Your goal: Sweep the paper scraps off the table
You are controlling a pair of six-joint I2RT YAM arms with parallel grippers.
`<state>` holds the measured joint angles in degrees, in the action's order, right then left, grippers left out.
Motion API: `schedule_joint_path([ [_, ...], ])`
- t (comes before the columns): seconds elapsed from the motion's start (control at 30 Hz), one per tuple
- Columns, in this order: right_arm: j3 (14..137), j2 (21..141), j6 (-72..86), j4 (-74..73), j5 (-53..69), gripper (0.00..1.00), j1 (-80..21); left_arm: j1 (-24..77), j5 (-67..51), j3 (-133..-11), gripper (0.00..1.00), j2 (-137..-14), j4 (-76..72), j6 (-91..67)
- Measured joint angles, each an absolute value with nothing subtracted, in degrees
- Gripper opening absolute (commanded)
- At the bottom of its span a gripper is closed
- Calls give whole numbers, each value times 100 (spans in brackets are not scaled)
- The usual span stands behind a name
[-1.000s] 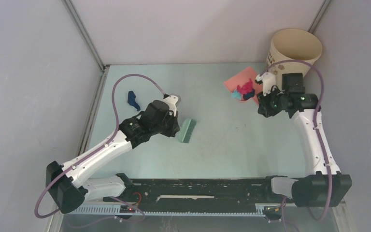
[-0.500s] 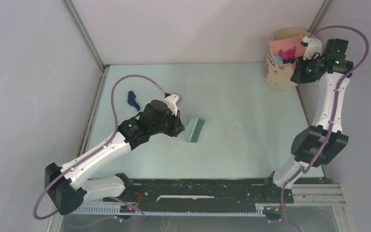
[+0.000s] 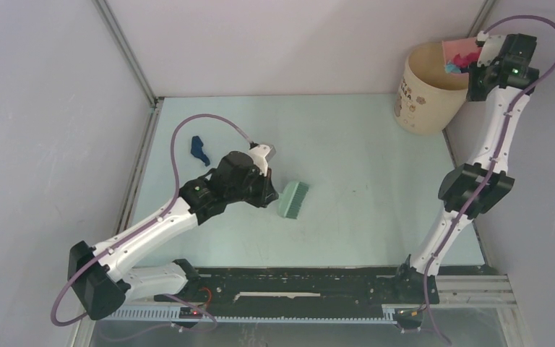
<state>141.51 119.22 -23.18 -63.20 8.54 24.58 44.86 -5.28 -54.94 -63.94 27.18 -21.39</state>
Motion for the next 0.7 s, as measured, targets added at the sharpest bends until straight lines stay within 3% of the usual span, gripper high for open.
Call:
schedule_joint_path([
  [0.33, 14088, 12298, -4383, -5037, -1865, 0, 1649, 4506, -642, -5494, 6, -6493, 2766, -2117],
  [0.53, 13489, 12346, -6608, -3625, -2904, 0, 1446, 4525, -648, -5494, 6, -6493, 2770, -2097],
  [0.7, 12344, 12252, -8991, -1559, -3310, 0, 1448, 4536, -648, -5494, 6, -6493, 2777, -2097],
])
